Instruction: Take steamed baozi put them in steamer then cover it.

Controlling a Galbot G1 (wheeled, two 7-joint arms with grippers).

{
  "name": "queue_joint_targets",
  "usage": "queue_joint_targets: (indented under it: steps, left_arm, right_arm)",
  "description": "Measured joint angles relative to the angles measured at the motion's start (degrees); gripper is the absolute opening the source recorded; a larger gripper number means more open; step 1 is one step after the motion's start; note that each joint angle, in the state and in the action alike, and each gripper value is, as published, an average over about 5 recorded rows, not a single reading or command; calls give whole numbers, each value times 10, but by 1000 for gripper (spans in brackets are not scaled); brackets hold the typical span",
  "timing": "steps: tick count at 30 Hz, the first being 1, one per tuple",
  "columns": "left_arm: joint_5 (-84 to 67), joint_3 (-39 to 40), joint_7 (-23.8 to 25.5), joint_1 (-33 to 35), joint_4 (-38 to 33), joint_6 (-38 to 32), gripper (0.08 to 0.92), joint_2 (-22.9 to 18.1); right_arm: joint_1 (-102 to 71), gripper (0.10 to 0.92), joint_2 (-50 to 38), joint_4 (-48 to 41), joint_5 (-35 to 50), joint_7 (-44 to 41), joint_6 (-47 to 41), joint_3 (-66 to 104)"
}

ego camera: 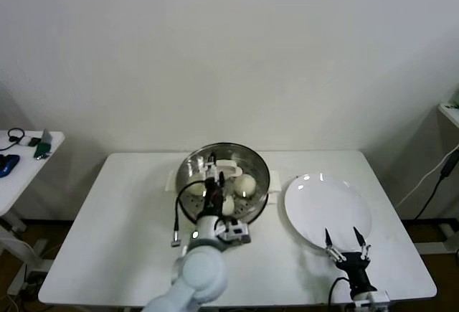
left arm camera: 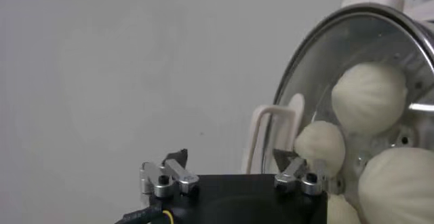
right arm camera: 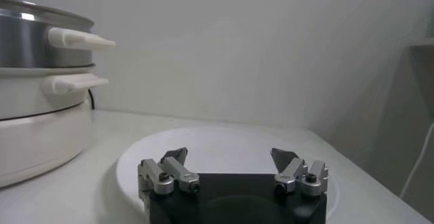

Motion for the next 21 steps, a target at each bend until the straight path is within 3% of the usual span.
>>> queue_joint_targets:
  steps: [7, 13, 17, 21]
  left_arm:
    - [-125, -47, -62, 59, -62, 0, 822, 24]
    - [-293, -132, -126, 128, -93, -18, 823, 26]
    - [-424, -212, -145, 175, -98, -82, 823, 26]
    - [-566, -297, -151, 221, -85, -196, 823, 31]
  right_arm:
    - [4, 823, -2, 2, 2, 0, -2, -6]
    - [9, 823, -4, 10, 8, 0, -4, -13]
    - [10, 823, -3, 13, 11, -1, -2, -16]
    - [9, 823, -3, 14, 13, -1, 1, -16]
